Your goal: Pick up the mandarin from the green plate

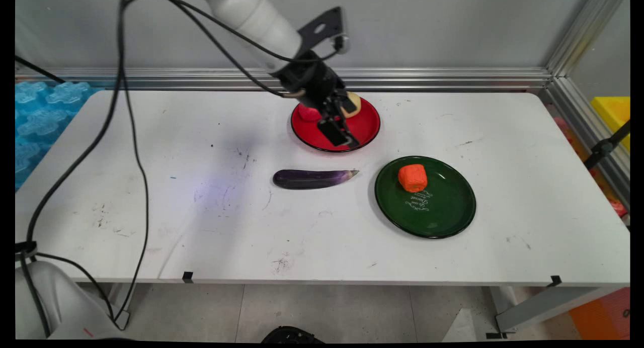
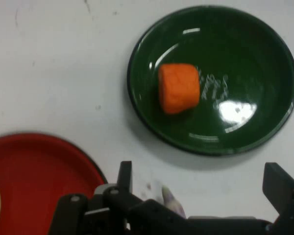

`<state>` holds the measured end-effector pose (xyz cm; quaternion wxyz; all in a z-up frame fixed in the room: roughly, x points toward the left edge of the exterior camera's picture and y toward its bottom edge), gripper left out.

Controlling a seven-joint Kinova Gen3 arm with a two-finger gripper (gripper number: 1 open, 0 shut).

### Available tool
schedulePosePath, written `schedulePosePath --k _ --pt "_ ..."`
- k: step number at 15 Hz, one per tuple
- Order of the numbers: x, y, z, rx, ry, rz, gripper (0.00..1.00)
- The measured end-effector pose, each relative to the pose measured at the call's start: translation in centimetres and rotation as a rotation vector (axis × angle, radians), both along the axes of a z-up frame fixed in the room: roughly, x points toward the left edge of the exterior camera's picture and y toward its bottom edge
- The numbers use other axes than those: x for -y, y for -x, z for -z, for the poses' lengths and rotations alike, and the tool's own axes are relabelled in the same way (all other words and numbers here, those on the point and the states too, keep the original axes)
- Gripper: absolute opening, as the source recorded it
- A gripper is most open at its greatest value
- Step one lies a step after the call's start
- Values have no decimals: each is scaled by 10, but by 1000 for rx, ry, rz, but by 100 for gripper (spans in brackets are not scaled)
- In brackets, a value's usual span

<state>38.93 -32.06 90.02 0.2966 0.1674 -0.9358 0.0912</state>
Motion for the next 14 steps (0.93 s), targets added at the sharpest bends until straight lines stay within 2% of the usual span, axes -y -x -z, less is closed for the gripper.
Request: schedulePosePath --k 6,14 --pt "23 51 24 9 30 55 100" --pt "37 95 65 29 10 79 100"
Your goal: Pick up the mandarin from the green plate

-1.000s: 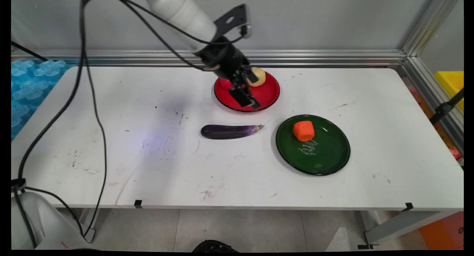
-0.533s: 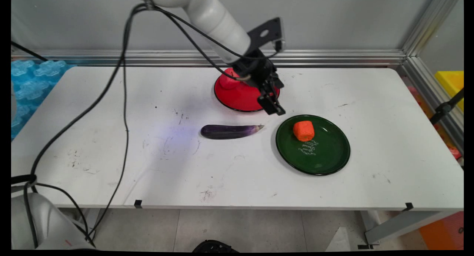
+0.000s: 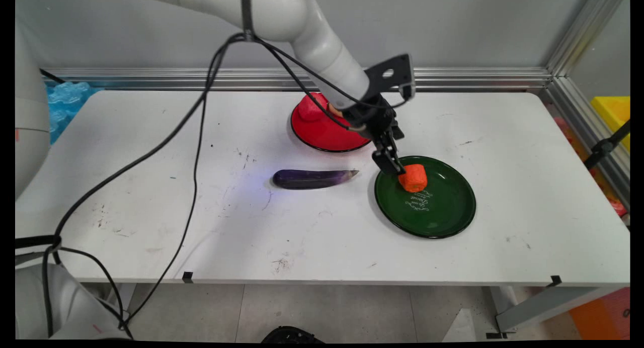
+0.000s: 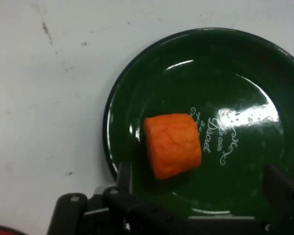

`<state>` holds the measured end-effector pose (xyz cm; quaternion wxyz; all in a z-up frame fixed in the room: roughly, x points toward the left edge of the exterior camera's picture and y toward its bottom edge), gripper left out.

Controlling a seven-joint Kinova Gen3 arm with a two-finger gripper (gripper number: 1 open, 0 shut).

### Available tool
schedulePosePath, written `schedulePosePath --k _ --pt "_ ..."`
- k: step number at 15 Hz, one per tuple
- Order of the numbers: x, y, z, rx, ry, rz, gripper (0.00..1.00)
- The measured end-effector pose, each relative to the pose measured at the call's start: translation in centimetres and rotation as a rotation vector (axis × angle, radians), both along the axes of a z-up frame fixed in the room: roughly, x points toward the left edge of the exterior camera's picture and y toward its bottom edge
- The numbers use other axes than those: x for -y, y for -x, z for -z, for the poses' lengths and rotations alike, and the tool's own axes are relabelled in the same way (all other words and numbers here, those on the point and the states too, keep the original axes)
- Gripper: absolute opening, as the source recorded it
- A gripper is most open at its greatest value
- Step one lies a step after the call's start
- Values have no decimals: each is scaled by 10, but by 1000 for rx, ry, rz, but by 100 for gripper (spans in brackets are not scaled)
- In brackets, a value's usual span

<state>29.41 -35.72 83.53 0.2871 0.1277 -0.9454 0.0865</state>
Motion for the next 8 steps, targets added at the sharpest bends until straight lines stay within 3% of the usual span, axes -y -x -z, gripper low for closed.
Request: schedulePosePath --k 8 --pt "12 33 48 24 -43 -12 100"
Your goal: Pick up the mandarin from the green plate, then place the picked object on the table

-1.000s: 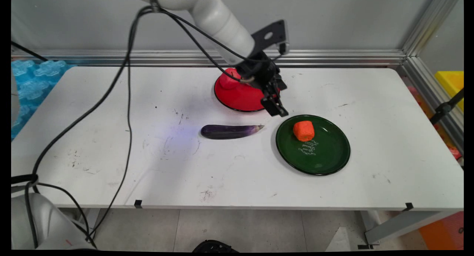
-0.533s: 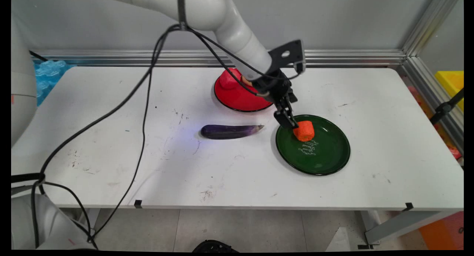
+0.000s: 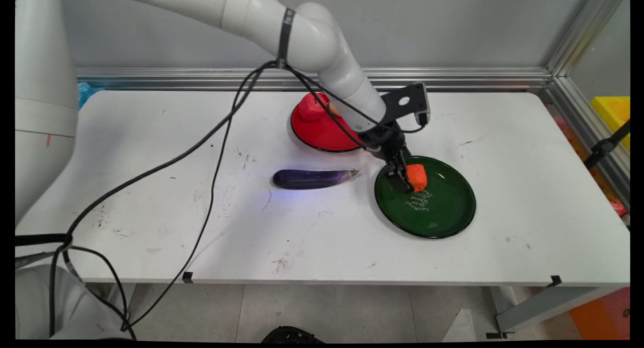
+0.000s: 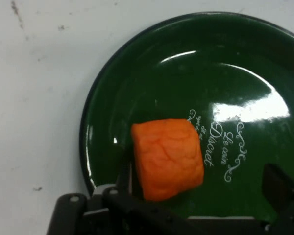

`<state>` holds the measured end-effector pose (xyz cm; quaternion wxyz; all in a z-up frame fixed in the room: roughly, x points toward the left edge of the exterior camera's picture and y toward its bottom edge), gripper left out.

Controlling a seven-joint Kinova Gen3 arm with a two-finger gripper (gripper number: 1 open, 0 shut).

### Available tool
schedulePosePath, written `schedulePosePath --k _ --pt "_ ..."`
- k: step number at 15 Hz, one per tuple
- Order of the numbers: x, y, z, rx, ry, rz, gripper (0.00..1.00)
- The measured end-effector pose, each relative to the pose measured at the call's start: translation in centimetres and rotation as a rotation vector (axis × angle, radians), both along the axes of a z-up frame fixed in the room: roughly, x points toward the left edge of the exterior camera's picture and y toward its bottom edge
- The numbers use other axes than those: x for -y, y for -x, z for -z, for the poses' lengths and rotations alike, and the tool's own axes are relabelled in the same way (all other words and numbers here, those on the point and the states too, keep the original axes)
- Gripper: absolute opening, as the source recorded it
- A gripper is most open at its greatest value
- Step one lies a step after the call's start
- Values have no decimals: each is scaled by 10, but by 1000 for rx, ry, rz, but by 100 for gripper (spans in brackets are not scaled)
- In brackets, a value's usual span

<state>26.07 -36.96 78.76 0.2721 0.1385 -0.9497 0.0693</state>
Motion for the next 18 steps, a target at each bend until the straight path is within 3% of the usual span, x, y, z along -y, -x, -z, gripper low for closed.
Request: schedulePosePath --k 12,13,18 --pt "14 26 41 5 -34 -50 100" --pt "14 27 43 5 -34 -53 0" --pt "16 29 42 -6 -30 -64 0"
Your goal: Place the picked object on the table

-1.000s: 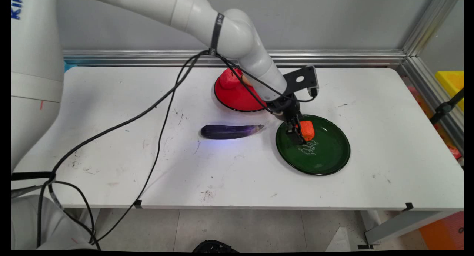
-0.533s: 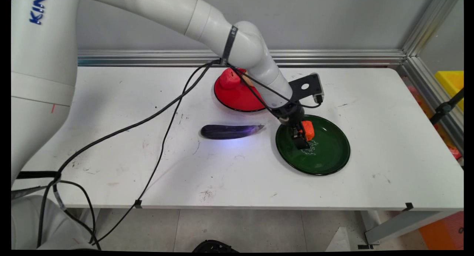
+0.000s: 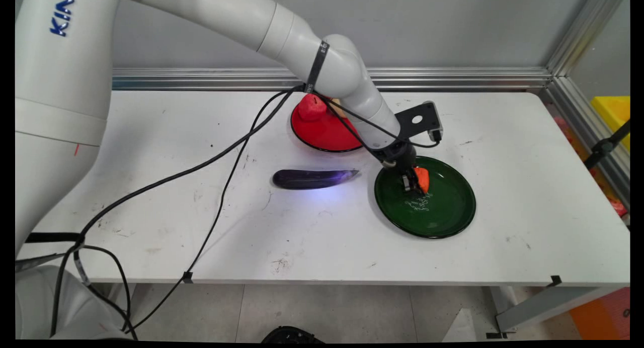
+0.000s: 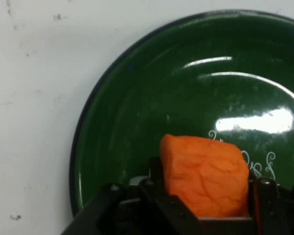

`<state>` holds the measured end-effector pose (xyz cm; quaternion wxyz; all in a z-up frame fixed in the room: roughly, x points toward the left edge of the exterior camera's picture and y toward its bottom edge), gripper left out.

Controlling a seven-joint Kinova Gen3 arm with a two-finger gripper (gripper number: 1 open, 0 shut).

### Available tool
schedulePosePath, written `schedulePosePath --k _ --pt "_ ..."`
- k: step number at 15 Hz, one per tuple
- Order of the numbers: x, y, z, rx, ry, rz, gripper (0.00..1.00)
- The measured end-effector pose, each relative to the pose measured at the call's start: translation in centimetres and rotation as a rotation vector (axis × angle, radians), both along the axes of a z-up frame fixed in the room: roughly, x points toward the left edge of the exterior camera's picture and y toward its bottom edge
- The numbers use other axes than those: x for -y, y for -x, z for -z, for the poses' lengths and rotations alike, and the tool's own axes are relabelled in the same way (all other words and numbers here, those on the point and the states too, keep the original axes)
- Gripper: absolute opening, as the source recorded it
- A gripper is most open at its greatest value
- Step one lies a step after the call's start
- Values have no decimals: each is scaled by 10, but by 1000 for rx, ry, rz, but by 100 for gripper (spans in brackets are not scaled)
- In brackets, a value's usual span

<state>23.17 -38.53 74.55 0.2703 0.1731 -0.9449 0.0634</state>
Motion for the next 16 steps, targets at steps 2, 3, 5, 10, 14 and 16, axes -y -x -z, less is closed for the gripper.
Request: schedulePosePath --k 2,3,5,10,14,16 --pt "-1 -2 -5 -7 2 -2 0" --pt "-3 -4 -9 -10 4 -3 0" --pt "-7 -11 -22 -18 7 -6 0" --pt "-19 -30 -61 -33 19 -15 0" --pt "-38 -57 -99 -38 22 -30 0" --pt "-55 -75 -115 -30 17 -38 0"
